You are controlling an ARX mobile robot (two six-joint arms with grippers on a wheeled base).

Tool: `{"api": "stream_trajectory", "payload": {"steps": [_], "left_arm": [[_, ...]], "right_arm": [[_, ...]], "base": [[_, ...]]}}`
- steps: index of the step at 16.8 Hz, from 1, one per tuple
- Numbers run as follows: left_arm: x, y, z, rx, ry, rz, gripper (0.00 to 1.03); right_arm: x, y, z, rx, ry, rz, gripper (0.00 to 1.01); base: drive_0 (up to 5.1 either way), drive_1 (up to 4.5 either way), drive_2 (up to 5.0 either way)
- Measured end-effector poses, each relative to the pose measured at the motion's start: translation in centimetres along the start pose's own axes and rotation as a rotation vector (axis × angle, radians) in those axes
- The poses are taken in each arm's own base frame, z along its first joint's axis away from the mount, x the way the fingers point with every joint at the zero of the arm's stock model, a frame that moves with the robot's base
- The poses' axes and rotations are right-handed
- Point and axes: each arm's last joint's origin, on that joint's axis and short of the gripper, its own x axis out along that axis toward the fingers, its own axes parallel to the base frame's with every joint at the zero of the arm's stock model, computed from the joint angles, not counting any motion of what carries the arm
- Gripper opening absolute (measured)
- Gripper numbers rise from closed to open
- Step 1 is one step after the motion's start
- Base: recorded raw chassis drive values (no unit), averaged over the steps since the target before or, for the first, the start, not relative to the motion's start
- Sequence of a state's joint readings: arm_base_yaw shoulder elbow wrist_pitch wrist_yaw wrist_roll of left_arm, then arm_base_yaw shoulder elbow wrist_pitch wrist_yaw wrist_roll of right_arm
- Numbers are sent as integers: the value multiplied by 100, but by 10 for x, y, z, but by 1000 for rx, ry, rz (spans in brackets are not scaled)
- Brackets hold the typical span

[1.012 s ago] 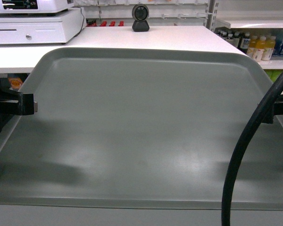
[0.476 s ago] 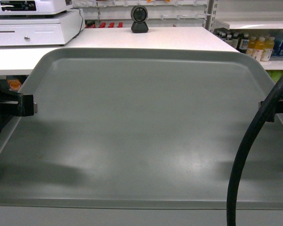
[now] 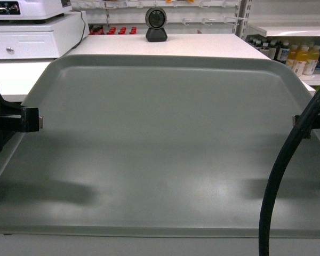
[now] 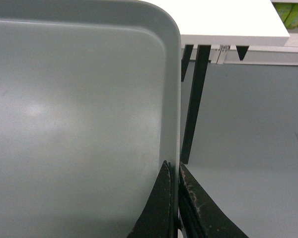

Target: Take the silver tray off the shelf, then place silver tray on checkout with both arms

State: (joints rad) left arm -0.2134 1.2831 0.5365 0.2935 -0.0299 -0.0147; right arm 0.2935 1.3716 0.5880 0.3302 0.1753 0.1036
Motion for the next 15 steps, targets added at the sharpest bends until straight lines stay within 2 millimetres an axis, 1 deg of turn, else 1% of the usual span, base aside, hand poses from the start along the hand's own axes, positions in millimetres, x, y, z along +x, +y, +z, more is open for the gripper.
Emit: {"api": "stream_trajectory", "payload": {"steps": [15], "left_arm": [[0,0,-1,0,6,0,3]], "right_arm": [[0,0,0,-1,4,-1,2]], "base": [[-1,415,-418]]}}
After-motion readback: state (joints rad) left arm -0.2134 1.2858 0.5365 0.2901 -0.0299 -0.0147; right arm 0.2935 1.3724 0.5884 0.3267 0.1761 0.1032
